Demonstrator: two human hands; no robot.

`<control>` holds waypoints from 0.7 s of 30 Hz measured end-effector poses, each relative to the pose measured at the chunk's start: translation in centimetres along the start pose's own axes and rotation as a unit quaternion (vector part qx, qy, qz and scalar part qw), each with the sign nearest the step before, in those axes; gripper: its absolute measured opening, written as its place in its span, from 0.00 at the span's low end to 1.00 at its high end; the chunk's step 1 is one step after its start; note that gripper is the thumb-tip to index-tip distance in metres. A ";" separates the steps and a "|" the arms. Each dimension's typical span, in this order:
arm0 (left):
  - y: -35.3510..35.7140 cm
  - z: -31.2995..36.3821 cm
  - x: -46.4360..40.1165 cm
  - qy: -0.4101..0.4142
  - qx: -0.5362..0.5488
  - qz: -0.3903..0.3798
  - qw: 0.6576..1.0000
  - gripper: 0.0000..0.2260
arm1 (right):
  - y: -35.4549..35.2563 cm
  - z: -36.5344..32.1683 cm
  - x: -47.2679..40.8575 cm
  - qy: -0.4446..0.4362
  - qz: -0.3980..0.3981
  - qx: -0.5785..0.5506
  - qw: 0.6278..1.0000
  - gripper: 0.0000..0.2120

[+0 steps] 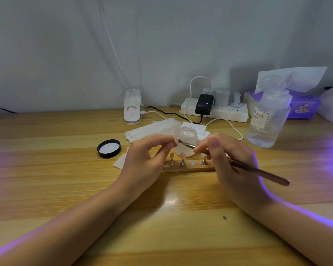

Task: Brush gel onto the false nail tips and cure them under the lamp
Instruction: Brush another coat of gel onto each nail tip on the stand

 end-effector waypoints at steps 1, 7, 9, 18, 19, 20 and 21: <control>0.0 0.0 0.0 -0.001 -0.001 0.000 1.000 0.14 | -0.2 0.1 0.1 0.011 0.009 -0.008 1.000 0.22; 0.1 0.0 0.0 -0.002 -0.008 -0.005 1.000 0.14 | -0.1 -0.3 0.0 -0.009 0.006 -0.009 1.000 0.15; 0.1 0.1 0.0 0.001 -0.011 -0.003 1.000 0.16 | 0.3 -0.4 -0.2 -0.027 -0.018 -0.004 0.999 0.16; 0.1 0.0 0.0 -0.002 -0.007 0.000 1.000 0.12 | -0.3 -0.2 0.2 0.007 0.014 -0.018 1.000 0.19; 0.1 0.0 0.1 -0.004 -0.007 0.000 1.000 0.11 | -0.3 -0.2 0.2 0.009 0.015 -0.021 1.000 0.18; 0.1 0.0 0.1 -0.005 -0.007 -0.001 1.000 0.12 | -0.3 -0.2 0.2 0.007 0.014 -0.022 1.000 0.18; 0.1 0.0 0.1 -0.005 -0.008 -0.003 1.000 0.13 | -0.1 -0.3 0.1 0.005 0.011 -0.020 1.000 0.17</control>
Point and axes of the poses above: each hand's wrist, its own x-axis away from the middle knuckle, its own y-axis out of the palm, z = x × y, the point moved 5 cm from there along -x, towards the middle knuckle, and after that the axes turned 4 degrees about -z, right-handed, at the moved point
